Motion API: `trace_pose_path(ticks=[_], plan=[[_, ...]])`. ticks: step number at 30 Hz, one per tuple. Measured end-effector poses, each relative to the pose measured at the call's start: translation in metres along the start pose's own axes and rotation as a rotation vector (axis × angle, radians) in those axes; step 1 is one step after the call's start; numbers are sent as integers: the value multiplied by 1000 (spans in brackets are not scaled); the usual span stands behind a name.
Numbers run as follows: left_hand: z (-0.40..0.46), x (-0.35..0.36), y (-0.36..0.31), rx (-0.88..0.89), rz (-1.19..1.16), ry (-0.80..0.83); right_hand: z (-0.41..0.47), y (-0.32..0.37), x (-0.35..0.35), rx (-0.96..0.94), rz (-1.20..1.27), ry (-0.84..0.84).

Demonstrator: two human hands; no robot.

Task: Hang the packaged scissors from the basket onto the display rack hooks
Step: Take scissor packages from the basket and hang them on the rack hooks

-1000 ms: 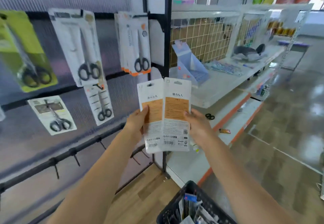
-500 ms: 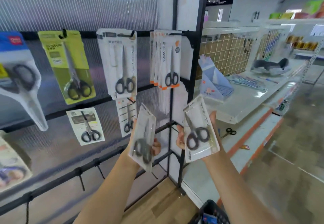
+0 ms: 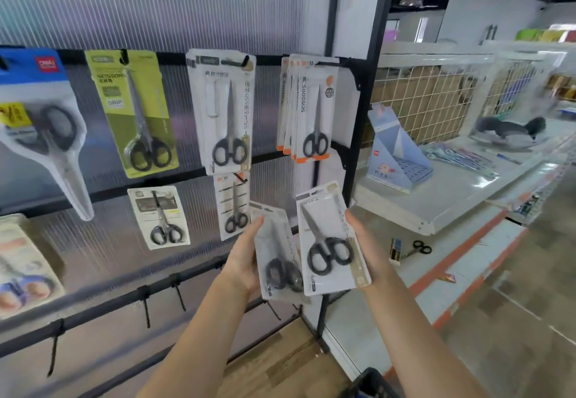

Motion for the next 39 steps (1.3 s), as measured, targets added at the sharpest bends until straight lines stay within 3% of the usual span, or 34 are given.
trace_pose_path(ticks=[3, 6, 9, 12, 24, 39], plan=[[0, -2, -7, 59, 178, 6, 1, 5, -8, 36, -159, -170], [-4, -4, -21, 112, 308, -37, 0, 20, 1, 10, -324, -177], [-16, -6, -48, 246, 422, -84, 2, 48, 16, -143, -393, -181], [-34, -12, -77, 384, 495, -141, 8, 69, 45, -283, -430, -101], [-80, -24, -145, 641, 423, -190, 0, 123, 159, -597, -527, 122], [-76, -33, -153, 649, 399, -251, 44, 113, 152, -457, -498, 44]])
Point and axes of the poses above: each hand's wrist, its own z-axis towards the middle knuckle, its own x-axis out of the palm, y = z × x, the point moved 7 cm from there along z, towards the middle knuckle, and after that the axes turned 6 degrees about x, right-handed, at the moved point
